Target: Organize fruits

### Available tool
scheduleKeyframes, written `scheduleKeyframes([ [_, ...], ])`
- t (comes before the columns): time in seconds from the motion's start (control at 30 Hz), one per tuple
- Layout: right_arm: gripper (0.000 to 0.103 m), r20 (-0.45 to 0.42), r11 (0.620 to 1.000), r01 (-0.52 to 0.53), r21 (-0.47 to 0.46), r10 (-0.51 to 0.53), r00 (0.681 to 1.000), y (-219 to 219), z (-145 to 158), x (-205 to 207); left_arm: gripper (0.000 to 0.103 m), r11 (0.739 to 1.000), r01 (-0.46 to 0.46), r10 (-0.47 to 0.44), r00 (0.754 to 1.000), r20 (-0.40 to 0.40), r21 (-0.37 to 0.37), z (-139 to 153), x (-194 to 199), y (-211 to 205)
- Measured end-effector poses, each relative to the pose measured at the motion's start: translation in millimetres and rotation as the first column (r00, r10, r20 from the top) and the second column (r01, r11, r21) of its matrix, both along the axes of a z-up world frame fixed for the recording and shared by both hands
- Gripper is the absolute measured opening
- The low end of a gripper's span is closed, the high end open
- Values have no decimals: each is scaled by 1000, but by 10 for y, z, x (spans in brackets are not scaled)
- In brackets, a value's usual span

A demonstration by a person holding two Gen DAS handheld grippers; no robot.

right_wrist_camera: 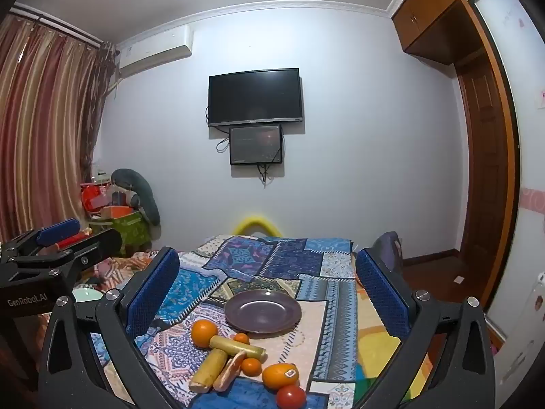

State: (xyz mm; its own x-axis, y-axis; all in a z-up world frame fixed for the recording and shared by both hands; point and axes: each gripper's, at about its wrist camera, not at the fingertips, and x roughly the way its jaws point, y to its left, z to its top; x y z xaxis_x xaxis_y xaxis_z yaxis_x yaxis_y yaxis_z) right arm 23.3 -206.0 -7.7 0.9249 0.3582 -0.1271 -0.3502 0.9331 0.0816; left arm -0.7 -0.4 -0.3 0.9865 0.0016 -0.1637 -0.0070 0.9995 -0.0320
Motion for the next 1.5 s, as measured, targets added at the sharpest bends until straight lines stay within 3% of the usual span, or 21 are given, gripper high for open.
scheduleKeyframes([
  [1.5, 103, -5, 1000, -2, 9, 2, 1000, 5, -27, -16, 103, 1000, 16, -17, 1000, -20, -12, -21, 26, -3],
])
